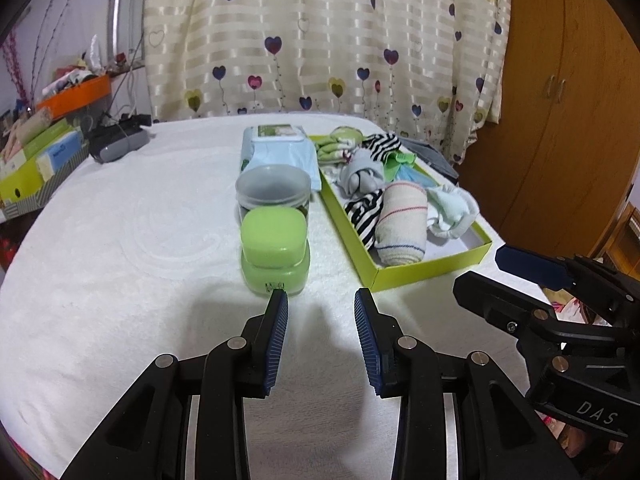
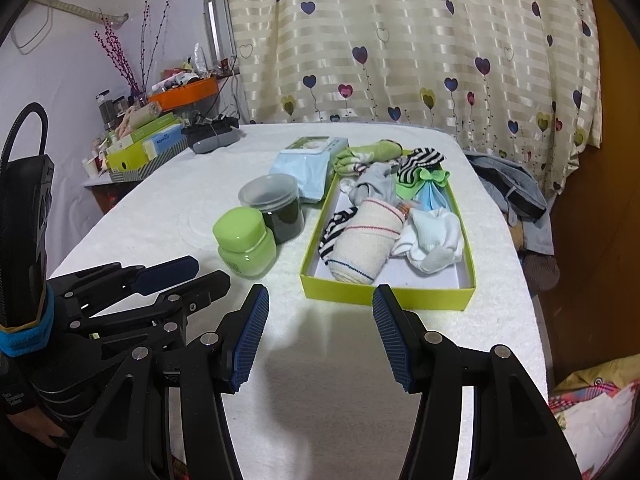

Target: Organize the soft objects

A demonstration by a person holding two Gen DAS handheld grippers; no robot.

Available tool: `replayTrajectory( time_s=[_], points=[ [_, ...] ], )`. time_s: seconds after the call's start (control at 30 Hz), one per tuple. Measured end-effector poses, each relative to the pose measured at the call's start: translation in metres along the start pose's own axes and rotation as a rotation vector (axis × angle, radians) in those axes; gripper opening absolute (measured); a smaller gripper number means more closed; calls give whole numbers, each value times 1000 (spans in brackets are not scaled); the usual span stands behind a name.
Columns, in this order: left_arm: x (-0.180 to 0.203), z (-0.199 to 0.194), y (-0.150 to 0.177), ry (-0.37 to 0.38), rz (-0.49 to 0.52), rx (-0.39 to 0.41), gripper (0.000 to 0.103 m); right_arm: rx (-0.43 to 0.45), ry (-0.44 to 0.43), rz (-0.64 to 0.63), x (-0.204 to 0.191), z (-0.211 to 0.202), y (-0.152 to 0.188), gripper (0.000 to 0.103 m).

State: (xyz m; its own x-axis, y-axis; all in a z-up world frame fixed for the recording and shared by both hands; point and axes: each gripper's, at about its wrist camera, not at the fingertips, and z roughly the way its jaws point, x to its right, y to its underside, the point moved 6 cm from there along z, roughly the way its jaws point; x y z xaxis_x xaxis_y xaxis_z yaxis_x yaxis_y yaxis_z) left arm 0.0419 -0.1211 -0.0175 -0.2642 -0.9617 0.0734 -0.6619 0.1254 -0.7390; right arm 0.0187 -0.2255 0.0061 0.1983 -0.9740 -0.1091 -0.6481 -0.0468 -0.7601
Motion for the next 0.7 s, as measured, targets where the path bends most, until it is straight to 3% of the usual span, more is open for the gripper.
replayTrajectory(
  time_s=[0.7],
  points=[
    [-1,24,13,-49,5,-67,33,-55,-7,18,5,25,13,55]
  ],
)
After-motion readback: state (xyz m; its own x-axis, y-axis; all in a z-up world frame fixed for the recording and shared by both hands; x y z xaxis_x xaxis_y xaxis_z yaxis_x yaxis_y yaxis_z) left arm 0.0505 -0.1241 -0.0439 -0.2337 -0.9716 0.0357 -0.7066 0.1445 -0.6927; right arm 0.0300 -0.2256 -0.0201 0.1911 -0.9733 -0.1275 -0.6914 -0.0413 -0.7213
